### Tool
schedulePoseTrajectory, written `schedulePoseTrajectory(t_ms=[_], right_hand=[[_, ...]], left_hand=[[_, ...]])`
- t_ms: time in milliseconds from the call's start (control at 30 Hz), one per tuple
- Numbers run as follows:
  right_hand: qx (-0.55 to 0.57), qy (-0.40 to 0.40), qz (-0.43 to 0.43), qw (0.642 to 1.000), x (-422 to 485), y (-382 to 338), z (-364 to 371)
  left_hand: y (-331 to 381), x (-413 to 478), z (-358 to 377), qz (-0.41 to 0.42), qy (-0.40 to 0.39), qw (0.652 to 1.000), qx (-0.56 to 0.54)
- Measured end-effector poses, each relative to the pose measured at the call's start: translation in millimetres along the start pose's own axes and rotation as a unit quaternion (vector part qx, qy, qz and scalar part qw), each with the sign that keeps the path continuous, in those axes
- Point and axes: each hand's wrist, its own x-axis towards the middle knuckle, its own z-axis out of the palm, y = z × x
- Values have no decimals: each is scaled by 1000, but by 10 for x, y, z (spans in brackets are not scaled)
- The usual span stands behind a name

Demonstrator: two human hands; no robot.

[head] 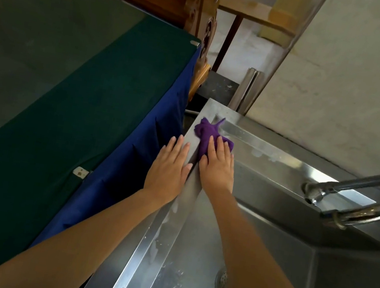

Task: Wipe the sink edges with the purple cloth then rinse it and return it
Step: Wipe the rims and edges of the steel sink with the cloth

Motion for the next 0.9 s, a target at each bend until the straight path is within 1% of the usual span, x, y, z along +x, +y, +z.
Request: schedulePoseTrajectory(t_ms=[100, 167, 267, 333, 400, 467, 533, 600, 667, 700, 733, 800, 867, 900], right_hand=[[-32, -5, -3, 999, 269, 92, -76], [-40, 9, -13, 999, 338, 112, -125], [-28, 84, -53, 995, 299, 93, -109], [-6, 160, -58, 985, 261, 121, -47], [23, 197, -49, 979, 232, 182, 4], [44, 208, -42, 976, 190, 280, -3], [73, 238, -18, 968, 119, 423, -89], [91, 303, 29, 948, 79, 616, -231], [80, 362, 115, 922, 106, 807, -367], [72, 368, 172, 911, 126, 887, -409], [66, 354, 222, 906, 151, 947, -428], [65, 290, 295, 908, 196, 998, -387], [54, 234, 306, 921, 237, 956, -276], [45, 221, 301, 927, 258, 897, -217]], left_hand=[[128, 250, -15, -7, -1, 1000, 0], [170, 410, -9, 3, -1, 1000, 15], [164, 529, 31, 8, -6, 999, 52], [174, 516, 48, 11, 1, 997, 71], [183, 501, 49, 22, 10, 996, 84], [183, 495, 43, 40, 18, 994, 99], [187, 489, 44, 50, 21, 994, 95], [184, 485, 51, 52, 14, 995, 81], [169, 490, 63, 53, 17, 995, 77], [166, 490, 67, 54, 19, 996, 74], [168, 489, 67, 53, 19, 996, 71], [178, 493, 69, 49, 16, 996, 66], [176, 493, 77, 42, 14, 997, 66], [171, 499, 82, 42, 16, 997, 66]])
